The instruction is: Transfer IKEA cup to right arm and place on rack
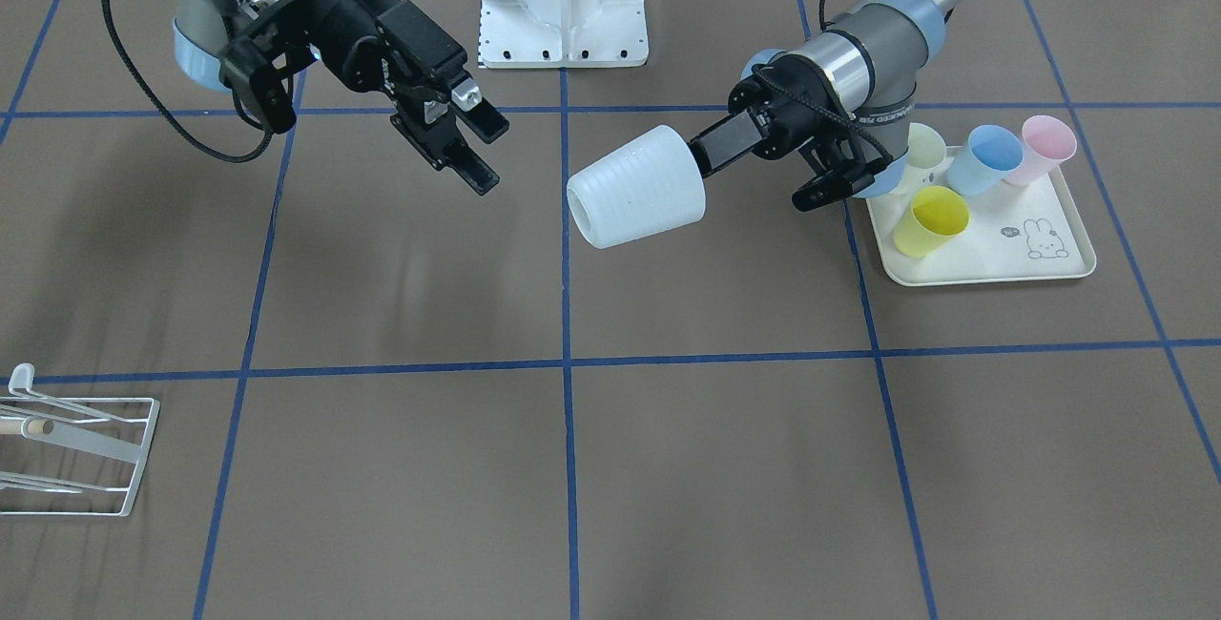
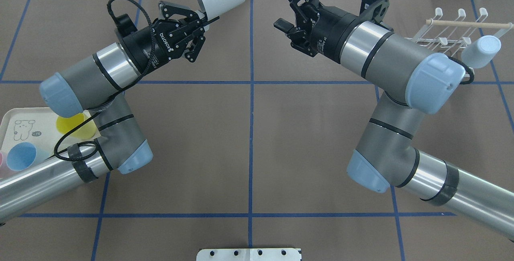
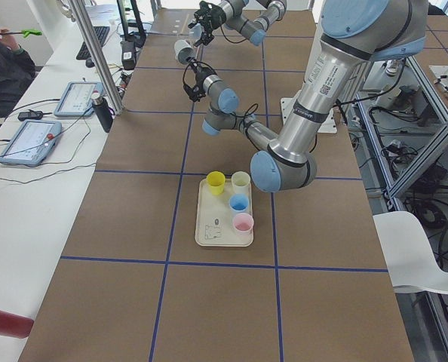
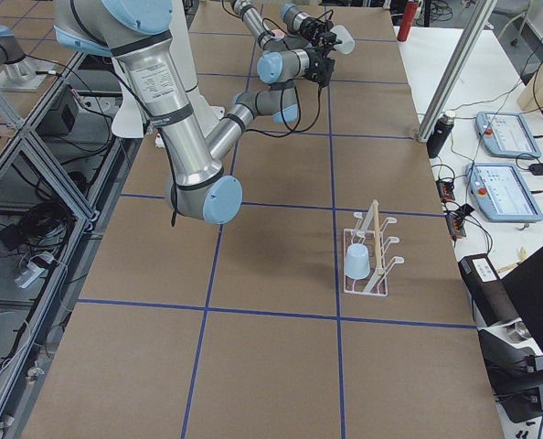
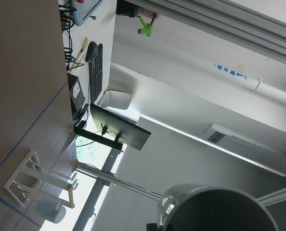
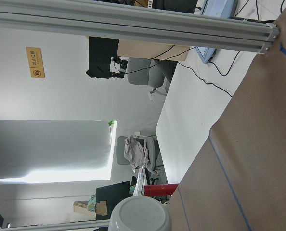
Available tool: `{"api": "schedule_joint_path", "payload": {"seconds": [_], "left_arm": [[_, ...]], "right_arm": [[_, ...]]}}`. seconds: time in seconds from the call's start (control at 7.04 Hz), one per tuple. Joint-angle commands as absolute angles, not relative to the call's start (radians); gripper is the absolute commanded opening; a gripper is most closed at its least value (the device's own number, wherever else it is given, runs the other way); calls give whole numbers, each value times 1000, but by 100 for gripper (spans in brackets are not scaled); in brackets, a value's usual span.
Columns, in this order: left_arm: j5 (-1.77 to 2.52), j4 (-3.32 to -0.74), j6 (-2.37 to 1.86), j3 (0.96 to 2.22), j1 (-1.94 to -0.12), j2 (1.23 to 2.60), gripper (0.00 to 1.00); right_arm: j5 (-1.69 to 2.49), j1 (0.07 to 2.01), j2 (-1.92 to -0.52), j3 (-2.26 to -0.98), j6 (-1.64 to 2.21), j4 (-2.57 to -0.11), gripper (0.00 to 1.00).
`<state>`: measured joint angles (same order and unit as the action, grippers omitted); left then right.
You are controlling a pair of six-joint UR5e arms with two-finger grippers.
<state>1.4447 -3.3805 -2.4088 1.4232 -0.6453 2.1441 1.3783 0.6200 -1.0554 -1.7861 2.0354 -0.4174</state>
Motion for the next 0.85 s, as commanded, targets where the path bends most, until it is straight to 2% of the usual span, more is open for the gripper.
{"api": "schedule_joint_path", "payload": {"seconds": [0.0,0.57,0.71], "left_arm": [[1443,-3385,-2408,1420,-634,2149,0],[1416,-3379,-2405,1404,-586,2174,0],[1414,-3379,-2405,1402,-586,2178,0]], "right_arm": [[1364,604,-1049,-1772,2036,-407,100],[1344,592,-1031,-1746,2036,-407,100],[1336,586,-985,-1711,2036,-405,100]]}}
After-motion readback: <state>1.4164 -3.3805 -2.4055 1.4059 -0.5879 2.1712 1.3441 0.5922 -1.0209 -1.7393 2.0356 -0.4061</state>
